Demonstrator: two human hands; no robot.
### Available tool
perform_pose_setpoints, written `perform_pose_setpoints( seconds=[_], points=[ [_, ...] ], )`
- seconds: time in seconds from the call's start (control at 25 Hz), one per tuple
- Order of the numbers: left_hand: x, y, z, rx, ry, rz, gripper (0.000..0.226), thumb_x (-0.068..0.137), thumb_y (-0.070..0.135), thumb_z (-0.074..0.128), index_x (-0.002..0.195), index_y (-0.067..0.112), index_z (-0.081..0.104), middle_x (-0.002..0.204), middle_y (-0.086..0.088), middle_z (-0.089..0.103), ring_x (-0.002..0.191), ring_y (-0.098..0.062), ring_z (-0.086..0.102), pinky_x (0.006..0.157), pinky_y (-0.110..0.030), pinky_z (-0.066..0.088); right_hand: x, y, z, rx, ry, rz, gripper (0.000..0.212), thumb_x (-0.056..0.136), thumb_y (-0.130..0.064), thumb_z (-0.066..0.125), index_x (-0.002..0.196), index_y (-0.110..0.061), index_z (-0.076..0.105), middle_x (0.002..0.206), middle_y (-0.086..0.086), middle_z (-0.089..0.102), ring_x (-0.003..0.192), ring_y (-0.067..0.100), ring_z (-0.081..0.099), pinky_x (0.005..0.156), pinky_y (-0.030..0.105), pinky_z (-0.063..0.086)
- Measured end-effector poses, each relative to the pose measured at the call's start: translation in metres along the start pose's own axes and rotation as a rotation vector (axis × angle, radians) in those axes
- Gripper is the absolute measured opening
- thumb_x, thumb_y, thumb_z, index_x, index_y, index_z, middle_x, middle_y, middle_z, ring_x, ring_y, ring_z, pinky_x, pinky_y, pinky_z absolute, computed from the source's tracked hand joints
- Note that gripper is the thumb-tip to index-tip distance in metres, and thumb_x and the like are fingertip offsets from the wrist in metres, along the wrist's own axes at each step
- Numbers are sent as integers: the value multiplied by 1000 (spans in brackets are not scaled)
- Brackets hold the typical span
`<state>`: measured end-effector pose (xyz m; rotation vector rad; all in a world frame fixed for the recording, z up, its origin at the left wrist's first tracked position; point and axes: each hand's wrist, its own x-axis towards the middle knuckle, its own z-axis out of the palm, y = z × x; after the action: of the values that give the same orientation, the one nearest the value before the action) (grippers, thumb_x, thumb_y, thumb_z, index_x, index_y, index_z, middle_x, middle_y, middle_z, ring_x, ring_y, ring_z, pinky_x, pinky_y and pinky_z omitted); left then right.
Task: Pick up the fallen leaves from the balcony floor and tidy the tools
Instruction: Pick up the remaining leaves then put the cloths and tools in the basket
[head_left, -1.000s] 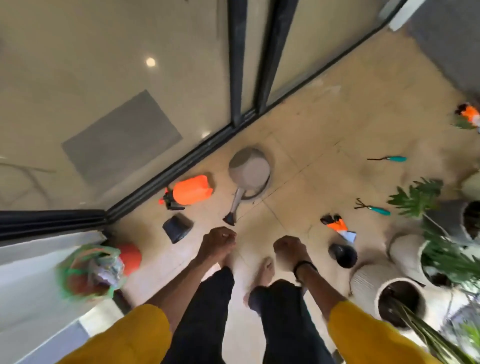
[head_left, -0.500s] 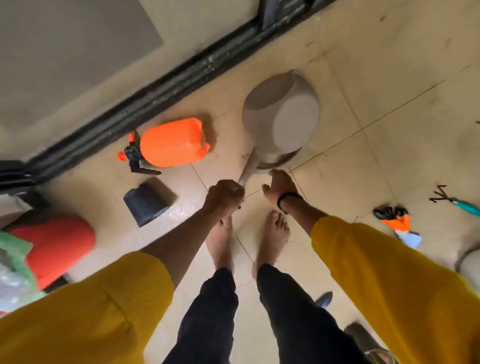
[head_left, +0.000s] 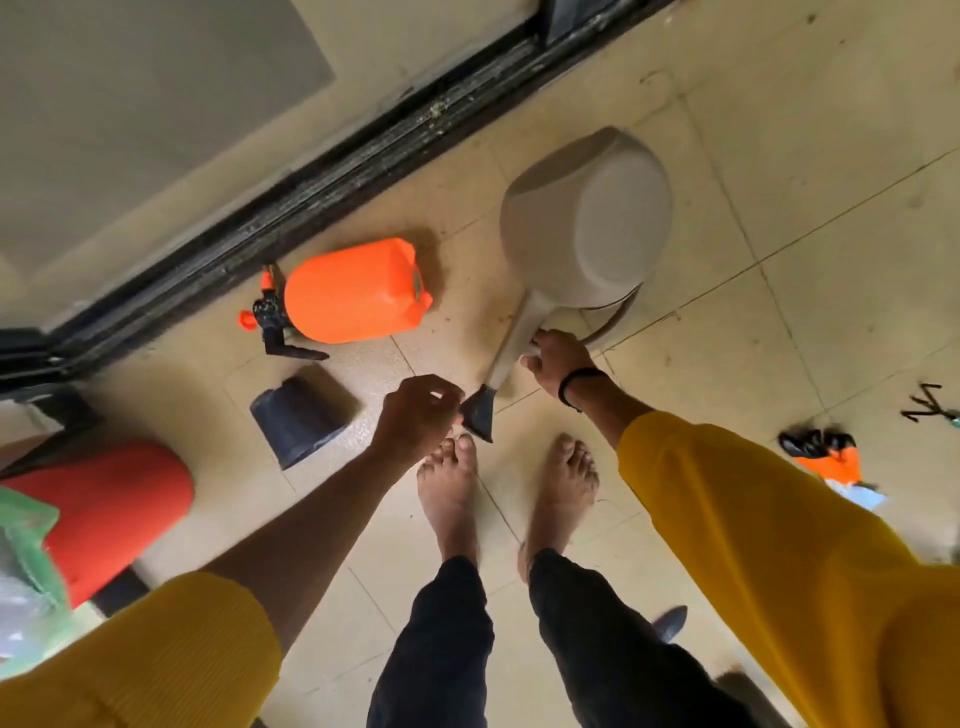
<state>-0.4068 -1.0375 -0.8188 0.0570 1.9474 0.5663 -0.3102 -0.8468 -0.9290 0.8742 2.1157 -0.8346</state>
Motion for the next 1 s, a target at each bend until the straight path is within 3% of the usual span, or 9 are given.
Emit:
perform_pose_setpoints(
  seconds=[0.2,0.32,0.44,0.64,0.76,0.88,1.0],
  points=[
    [-34,55,-49,-67,97,66,21,79,35,54,82,26,73,73,1,77,70,-18,74,79,-40,61,-48,-11,-78,136,82,27,27,97,-21,61,120,-7,62,117,16,68,112,35,62,95,41,51],
    [-65,95,-77,-69,126,110,13,94,32,62,90,24,72,78,-3,77,73,-21,75,78,-42,62,-92,-13,-137,165,77,42,20,97,-16,59,112,-2,62,116,20,67,113,39,60,92,39,46],
    [-96,126,-91,-40,134,137,15,101,26,59,93,23,71,81,-4,77,75,-21,75,79,-39,61,-140,-15,-182,225,28,63,17,98,-18,59,106,-2,61,113,21,67,107,38,62,80,35,46],
    [-164,183,-91,5,122,184,14,101,22,60,93,20,72,79,-4,77,75,-23,75,67,-28,57,-241,-19,-261,380,12,6,29,94,-9,64,123,-4,59,122,7,63,120,30,59,101,41,49],
    [-207,214,-83,51,81,272,5,96,22,66,97,24,70,76,2,75,69,-13,73,68,-29,58,-301,-20,-302,480,85,-33,18,98,-31,59,103,-16,68,101,1,74,95,16,68,82,32,56],
    [-260,259,-69,138,26,413,30,91,34,72,120,30,63,89,9,71,64,-1,64,66,-19,52,-359,-28,-344,533,122,-28,24,102,-42,49,93,-22,60,85,-6,74,77,4,67,65,17,46],
    [-315,317,-50,39,31,555,51,82,57,72,128,38,59,105,10,65,83,0,64,71,-13,50,-416,-29,-378,585,171,-7,30,103,-46,45,89,-23,59,77,-6,72,68,4,66,62,18,48]
  ],
)
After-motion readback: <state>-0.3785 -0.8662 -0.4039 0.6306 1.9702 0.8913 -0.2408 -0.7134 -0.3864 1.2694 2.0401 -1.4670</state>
